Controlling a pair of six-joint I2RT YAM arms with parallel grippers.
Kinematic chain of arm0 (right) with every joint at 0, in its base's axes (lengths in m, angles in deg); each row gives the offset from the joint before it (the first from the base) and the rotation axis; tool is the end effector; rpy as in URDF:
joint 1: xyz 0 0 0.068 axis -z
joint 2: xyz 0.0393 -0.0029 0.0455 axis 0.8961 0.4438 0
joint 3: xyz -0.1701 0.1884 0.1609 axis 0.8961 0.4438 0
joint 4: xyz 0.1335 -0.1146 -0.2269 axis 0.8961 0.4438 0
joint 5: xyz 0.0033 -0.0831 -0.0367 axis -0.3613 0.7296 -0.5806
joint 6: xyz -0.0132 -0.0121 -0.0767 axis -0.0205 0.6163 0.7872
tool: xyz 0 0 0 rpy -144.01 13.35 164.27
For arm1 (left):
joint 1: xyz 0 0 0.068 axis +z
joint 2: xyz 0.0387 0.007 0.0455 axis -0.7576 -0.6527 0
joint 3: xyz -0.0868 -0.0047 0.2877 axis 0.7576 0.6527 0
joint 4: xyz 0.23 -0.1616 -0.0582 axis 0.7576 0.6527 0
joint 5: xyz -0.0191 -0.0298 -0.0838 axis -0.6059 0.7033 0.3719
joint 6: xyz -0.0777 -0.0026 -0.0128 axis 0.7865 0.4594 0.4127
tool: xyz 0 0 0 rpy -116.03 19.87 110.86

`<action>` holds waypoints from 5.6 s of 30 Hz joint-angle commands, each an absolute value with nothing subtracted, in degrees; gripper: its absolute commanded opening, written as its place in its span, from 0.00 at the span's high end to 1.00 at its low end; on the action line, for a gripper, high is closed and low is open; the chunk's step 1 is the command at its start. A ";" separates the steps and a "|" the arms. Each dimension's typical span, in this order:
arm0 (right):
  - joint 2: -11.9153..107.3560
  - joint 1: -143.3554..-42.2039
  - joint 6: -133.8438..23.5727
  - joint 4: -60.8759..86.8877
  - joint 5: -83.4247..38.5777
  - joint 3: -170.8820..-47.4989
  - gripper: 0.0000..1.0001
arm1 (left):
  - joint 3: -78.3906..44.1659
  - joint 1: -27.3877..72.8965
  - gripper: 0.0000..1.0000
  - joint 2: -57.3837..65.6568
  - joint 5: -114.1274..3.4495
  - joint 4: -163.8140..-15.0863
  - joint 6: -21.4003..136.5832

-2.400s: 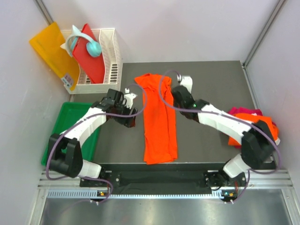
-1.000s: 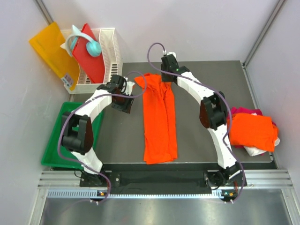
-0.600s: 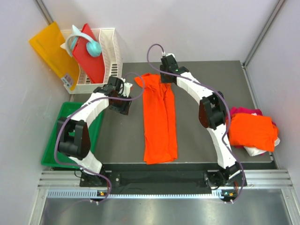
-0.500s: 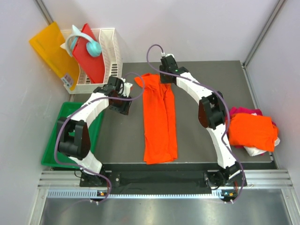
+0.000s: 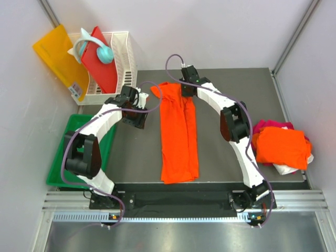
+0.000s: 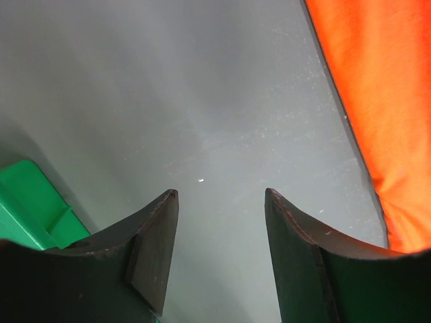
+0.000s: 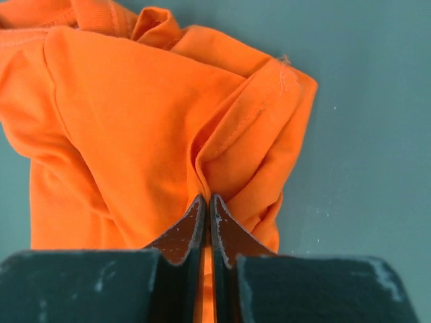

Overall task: Fold and stack the t-shirts
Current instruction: Rotate the tshirt 90 degrees

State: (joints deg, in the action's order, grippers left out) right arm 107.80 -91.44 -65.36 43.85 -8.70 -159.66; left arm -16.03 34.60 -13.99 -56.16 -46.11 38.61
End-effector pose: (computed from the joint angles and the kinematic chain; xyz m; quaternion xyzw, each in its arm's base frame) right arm 0.5550 0.2844 0.1818 -0.0673 0.9252 0.0956 0.3609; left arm 0.3606 -0.1035 0.2306 0.2004 0.9509 -0.0775 0.2227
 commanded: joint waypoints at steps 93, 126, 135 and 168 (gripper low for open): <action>107.98 -83.87 -76.36 26.95 -24.01 -154.33 0.68 | -23.43 34.93 0.46 -23.56 -52.52 -44.01 40.12; 50.05 -120.87 -94.11 43.15 20.89 -104.57 0.45 | -0.76 35.72 0.47 11.24 -55.78 -53.77 41.09; 52.07 -125.35 -97.27 50.81 25.99 -109.67 0.45 | 0.39 37.04 0.49 14.24 -57.97 -54.48 44.60; 53.65 -126.14 -100.97 53.46 29.86 -109.41 0.45 | -0.32 39.06 0.50 10.90 -50.86 -50.43 41.79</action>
State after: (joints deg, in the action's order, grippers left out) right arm 54.43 -125.41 -100.00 53.40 27.89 -108.65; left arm -0.03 38.60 10.38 -53.43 -50.59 42.81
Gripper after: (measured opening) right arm 0.553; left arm 0.503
